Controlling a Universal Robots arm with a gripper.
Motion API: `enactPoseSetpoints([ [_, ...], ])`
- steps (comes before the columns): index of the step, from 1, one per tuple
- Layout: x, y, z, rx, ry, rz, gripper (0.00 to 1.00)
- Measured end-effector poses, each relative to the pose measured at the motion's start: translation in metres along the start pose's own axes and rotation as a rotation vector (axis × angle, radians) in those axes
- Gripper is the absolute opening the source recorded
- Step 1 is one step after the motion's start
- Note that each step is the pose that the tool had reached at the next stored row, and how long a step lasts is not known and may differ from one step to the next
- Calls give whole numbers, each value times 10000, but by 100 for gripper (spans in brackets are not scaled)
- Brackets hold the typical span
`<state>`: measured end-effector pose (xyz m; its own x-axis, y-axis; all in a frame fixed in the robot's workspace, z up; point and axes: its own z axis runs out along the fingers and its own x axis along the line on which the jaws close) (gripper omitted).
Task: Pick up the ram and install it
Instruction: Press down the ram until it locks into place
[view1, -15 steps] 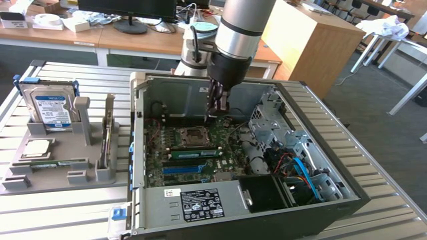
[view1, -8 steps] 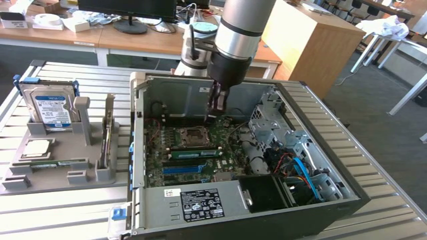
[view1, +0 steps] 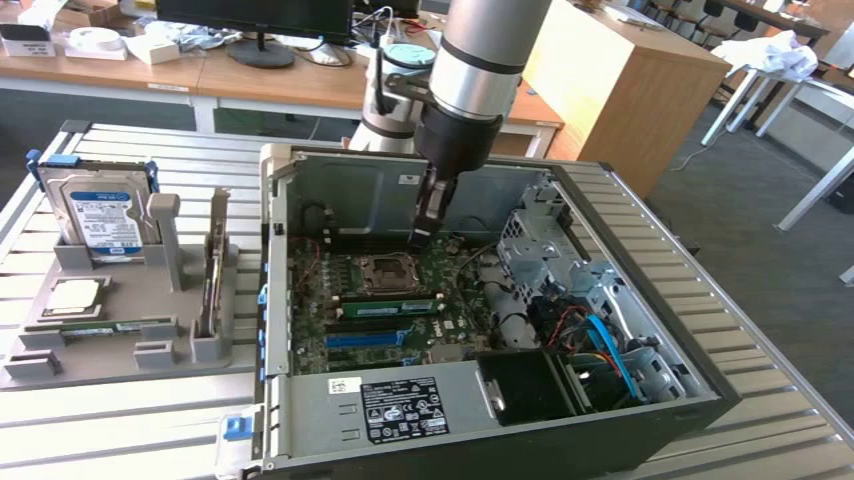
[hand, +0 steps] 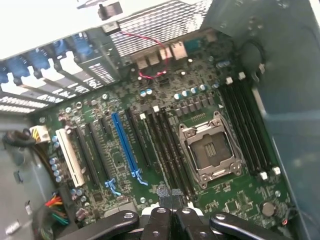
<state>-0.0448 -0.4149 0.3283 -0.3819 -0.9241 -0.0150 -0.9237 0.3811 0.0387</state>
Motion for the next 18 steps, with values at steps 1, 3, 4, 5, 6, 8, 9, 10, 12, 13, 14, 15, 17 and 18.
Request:
enactPoseSetpoints([
  [1, 0, 1, 1, 2, -5, 146, 10],
  [3, 0, 1, 2, 6, -16, 421, 10],
  [4, 0, 1, 4, 8, -21, 552, 10],
  [5, 1, 1, 5, 10, -27, 690, 10],
  [6, 1, 2, 5, 12, -31, 829, 10],
  [8, 1, 2, 7, 17, -42, 1104, 10],
  [9, 1, 2, 9, 19, -49, 1252, 10],
  [10, 2, 3, 9, 21, -53, 1387, 10],
  [12, 2, 3, 12, 25, -64, 1657, 10],
  [13, 2, 4, 12, 27, -68, 1791, 10],
  [14, 2, 4, 14, 29, -74, 1924, 10],
  [15, 2, 4, 14, 31, -78, 2054, 10],
  [17, 3, 5, 16, 35, -89, 2326, 10],
  [18, 3, 5, 18, 37, -94, 2461, 10],
])
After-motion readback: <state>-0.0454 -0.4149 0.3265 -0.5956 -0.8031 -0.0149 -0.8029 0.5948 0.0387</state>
